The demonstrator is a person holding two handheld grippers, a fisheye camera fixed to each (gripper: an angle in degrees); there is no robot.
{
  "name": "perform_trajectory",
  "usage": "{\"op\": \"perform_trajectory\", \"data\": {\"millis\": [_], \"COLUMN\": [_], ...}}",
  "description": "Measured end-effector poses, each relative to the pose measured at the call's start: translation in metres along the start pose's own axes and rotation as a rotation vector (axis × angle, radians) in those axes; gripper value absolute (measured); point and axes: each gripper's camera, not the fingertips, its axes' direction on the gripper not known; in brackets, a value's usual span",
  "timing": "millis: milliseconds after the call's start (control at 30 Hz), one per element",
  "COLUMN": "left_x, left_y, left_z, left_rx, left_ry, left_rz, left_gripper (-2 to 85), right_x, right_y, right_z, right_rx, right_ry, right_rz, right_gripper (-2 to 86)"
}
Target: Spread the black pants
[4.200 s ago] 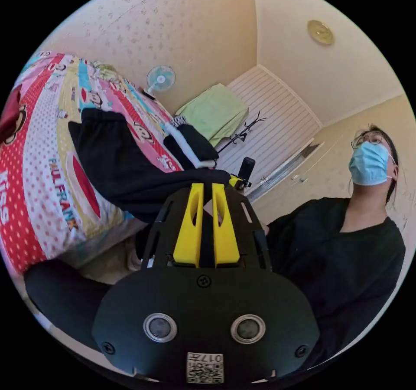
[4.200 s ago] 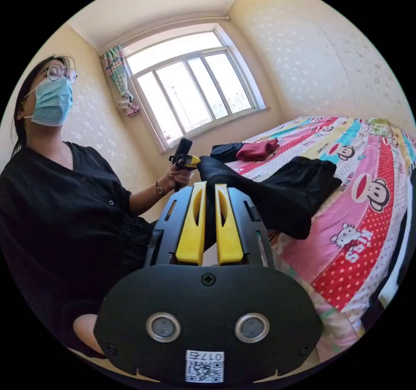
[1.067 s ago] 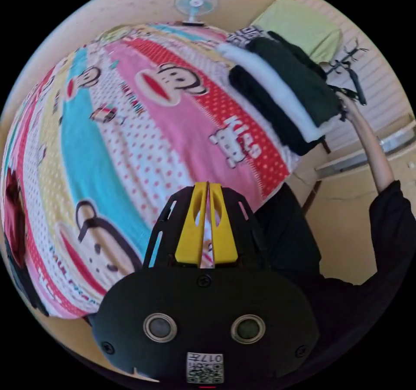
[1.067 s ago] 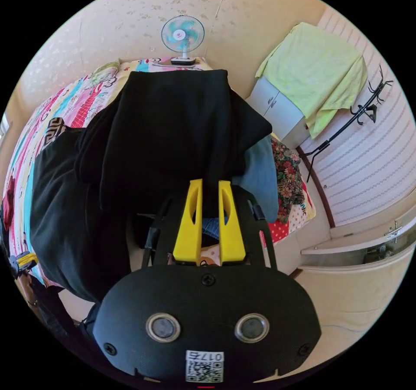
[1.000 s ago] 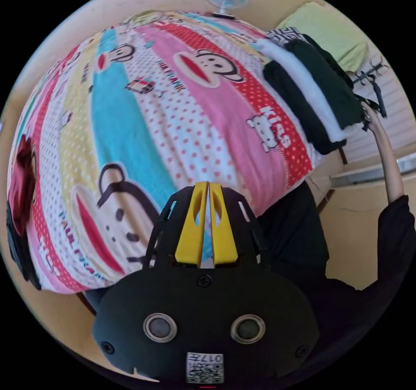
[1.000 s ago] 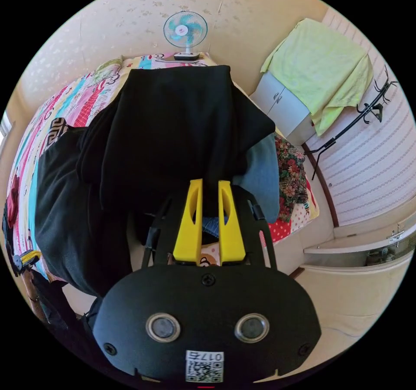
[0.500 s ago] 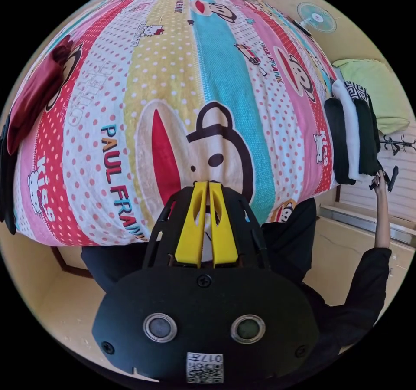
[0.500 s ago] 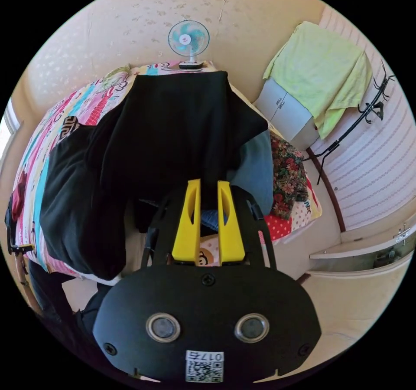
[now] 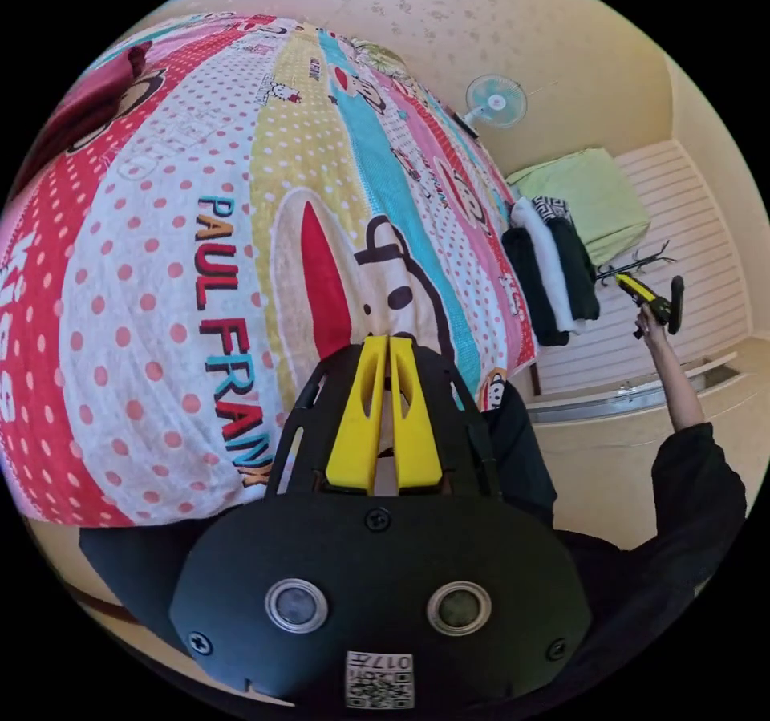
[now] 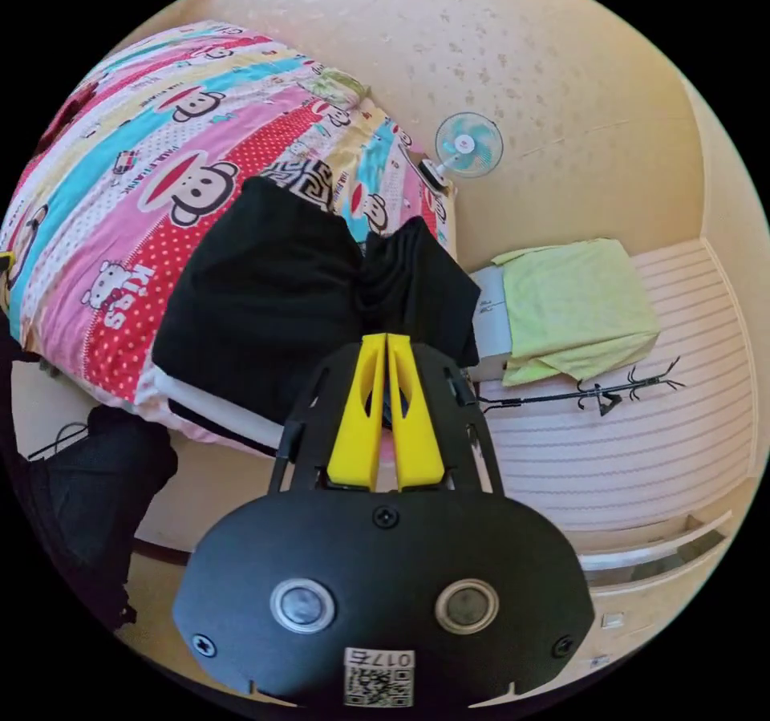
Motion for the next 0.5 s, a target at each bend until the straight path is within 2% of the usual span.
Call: {"op": "perform_trajectory", "data": {"millis": [100,233,300,333,400,500], "left_x": [-0.009,0.006,0.011,0.010,0.007,-0.007], "left_y": [0.000,-0.006,-0.008,-0.009,-0.012,-0.020], "left_z": [-0.021,-0.054,-0.068,-0.078,-0.091,-0.107], "left_rx": [0.003,-0.040,-0.061,-0.072,-0.090,-0.129], "left_ry": [0.070,-0.028,-0.079,-0.093,-0.086,0.006], "left_rz": [-0.016,0.065,0.117,0.130,0.144,0.111], "left_gripper": [-0.6,-0.4,-0.4,-0.4,-0.5,-0.6], "right_x": [-0.051,-0.117,-0.164,-0.176,-0.236,-0.324], "right_y": [-0.070,-0.164,-0.227,-0.242,-0.300,-0.366], "right_z": [-0.021,-0.039,-0.039,-0.037,-0.024,-0.010], "right_rx": [0.121,0.292,0.363,0.374,0.400,0.322], "right_ry": [-0.156,-0.388,-0.703,-0.793,-1.148,-1.307], "right_rz": [-0.126,-0.111,-0.103,-0.107,-0.174,-0.245], "right_gripper": [0.3,0.6,0.9,1.0,2.0,6.6]}}
